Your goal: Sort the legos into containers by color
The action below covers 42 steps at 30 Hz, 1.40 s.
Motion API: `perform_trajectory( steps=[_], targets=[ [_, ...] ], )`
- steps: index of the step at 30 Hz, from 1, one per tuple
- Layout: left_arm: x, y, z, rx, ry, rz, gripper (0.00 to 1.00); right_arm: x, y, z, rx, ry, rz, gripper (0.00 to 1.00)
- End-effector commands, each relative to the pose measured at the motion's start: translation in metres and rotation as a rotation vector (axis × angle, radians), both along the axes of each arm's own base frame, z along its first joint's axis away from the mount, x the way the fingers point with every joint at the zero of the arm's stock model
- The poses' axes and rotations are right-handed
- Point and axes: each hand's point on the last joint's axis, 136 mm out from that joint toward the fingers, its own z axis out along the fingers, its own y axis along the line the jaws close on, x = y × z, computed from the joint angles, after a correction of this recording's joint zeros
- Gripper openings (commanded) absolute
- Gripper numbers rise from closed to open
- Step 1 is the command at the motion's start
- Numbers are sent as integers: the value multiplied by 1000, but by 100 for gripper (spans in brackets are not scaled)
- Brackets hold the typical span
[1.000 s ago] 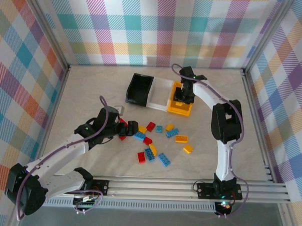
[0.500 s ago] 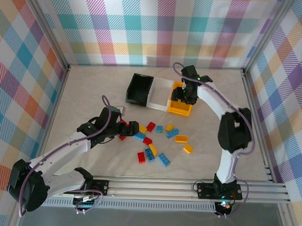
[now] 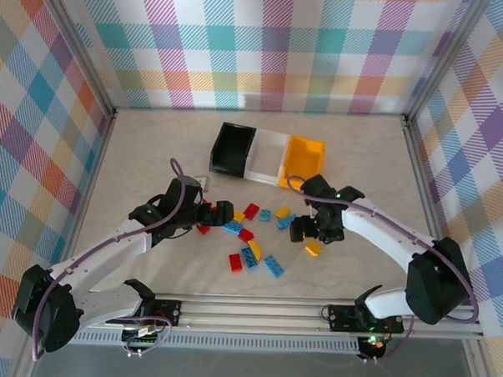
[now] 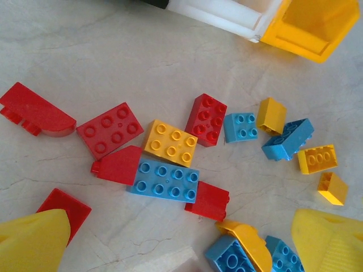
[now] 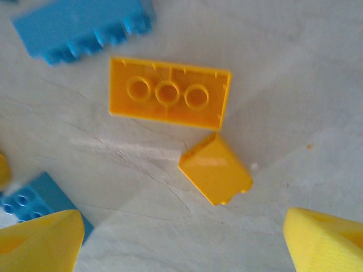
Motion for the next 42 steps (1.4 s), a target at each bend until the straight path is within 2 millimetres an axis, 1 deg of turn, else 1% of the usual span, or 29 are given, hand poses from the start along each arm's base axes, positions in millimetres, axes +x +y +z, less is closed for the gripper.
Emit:
perform_trajectory(
  steps=[1, 6, 9, 17, 21, 25, 30, 34, 38, 40, 42],
  targets=[
    [-4, -4, 2, -38, 0, 1, 100, 4, 5, -11, -4, 2, -10, 91],
    [-8, 4, 4, -27, -9, 20, 100, 19, 16, -29, -8, 16, -2, 92],
    [-9, 6, 3, -17, -10, 23, 100, 26, 21, -35, -11, 21, -4, 92],
    [-7, 8, -3, 13, -5, 21, 100, 44, 27, -48, -49, 19, -10, 91],
    [-5, 7, -4, 21, -2, 17, 100, 50, 28, -54, -66, 24, -11, 89],
    [-5, 8, -4, 33, -5, 14, 100, 52, 27, -59, -87, 27, -22, 84],
    [-5, 10, -4, 45, -7, 12, 100, 53, 23, -58, -101, 18, -34, 68],
    [-5, 9, -4, 40, -6, 13, 100, 53, 21, -54, -107, 0, -38, 60],
    [-6, 9, -4, 38, -4, 13, 100, 53, 17, -46, -118, -15, -38, 59],
    [-6, 10, -3, 38, -5, 16, 100, 51, 14, -36, -118, -23, -41, 59],
    [-6, 10, 0, 37, -11, 16, 100, 50, 12, -22, -108, -43, -43, 59]
  ],
)
